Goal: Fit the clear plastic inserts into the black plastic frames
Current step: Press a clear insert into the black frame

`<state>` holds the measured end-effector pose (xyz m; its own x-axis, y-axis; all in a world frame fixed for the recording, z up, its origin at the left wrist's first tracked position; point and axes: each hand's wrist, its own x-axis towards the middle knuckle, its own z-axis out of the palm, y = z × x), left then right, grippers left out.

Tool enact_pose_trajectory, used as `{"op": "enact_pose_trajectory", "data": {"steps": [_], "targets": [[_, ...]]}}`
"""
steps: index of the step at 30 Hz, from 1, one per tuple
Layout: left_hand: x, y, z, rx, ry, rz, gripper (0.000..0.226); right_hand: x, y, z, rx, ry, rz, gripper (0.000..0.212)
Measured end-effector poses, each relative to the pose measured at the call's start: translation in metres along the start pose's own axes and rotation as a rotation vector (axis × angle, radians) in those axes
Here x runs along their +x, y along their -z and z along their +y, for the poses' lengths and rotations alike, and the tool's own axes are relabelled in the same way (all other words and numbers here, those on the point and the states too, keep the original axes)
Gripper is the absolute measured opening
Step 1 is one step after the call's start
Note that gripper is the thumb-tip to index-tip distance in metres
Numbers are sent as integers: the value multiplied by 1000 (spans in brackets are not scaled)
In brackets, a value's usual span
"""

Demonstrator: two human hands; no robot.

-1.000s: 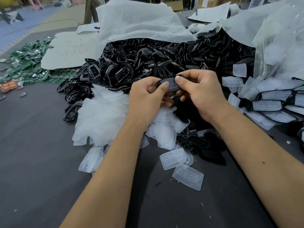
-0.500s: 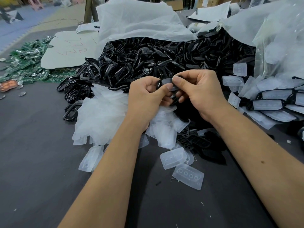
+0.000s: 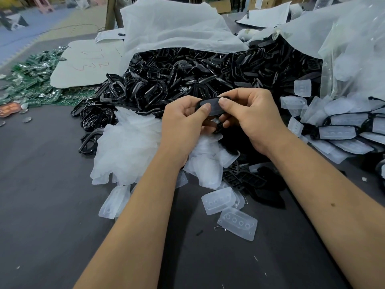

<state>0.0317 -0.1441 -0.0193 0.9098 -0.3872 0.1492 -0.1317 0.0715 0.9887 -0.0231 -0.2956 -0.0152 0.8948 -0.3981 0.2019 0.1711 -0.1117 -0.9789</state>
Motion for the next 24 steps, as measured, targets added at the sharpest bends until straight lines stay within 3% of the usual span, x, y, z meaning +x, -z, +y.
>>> {"op": "enact_pose_trajectory", "data": {"steps": [16,24], "targets": [[-2,0,1,35,-76,54,22,-2,-1,-1,-85,21,-30,12],[-2,0,4,-148,-15,34,23,0,-1,1,-1,-12,-43,17]]}}
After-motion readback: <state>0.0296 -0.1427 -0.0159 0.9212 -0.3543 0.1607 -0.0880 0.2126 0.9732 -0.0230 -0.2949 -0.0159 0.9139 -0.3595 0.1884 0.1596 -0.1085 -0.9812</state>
